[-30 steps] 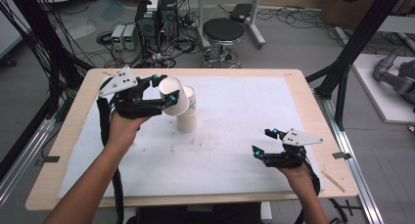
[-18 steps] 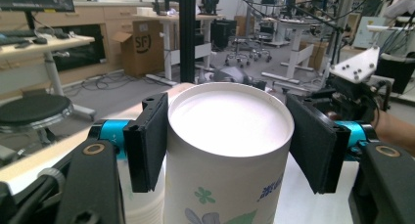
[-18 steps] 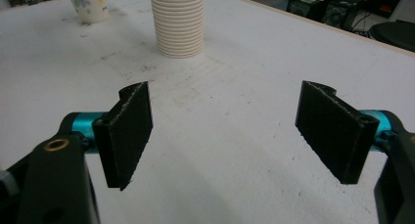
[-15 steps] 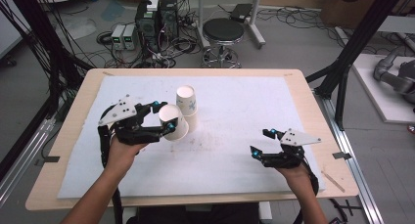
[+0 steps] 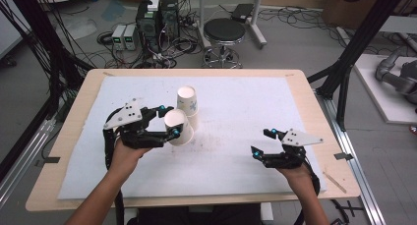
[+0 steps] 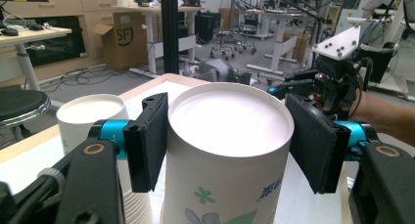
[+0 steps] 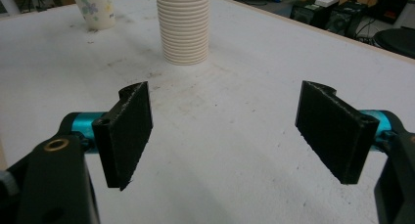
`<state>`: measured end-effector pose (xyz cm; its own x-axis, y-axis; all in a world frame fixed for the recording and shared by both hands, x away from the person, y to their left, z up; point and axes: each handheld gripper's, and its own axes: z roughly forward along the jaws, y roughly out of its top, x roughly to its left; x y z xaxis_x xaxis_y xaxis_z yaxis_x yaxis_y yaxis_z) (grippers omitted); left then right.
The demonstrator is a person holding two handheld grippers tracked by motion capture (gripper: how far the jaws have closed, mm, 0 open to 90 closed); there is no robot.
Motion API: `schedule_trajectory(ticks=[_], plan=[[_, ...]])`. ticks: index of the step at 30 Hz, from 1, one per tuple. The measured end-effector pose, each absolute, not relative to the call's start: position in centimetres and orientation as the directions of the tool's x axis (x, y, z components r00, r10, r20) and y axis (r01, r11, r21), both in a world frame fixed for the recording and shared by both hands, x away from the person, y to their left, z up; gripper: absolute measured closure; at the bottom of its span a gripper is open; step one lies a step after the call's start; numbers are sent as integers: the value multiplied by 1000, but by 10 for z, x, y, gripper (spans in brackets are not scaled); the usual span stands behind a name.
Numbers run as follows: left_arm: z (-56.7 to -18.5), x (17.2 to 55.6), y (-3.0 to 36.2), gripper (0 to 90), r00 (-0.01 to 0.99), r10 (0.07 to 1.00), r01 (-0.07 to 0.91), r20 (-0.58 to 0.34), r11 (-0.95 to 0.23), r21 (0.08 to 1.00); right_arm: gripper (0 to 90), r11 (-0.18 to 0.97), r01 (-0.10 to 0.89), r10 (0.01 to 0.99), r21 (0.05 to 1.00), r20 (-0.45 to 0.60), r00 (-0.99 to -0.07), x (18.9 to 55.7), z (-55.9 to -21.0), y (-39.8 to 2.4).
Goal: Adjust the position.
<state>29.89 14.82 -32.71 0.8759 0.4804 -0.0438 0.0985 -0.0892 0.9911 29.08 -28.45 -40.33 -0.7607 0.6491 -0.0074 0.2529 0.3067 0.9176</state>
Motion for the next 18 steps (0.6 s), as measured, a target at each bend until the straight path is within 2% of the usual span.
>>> schedule_trajectory(ticks=[10, 18], plan=[[-341, 300, 133, 355, 895, 443, 116, -57, -108, 987, 216, 295, 240, 617, 925, 7, -787, 288, -401, -281], [-352, 299, 115, 355, 922, 382, 126, -65, -137, 983, 203, 298, 208, 541, 932, 15, -841, 284, -399, -268]])
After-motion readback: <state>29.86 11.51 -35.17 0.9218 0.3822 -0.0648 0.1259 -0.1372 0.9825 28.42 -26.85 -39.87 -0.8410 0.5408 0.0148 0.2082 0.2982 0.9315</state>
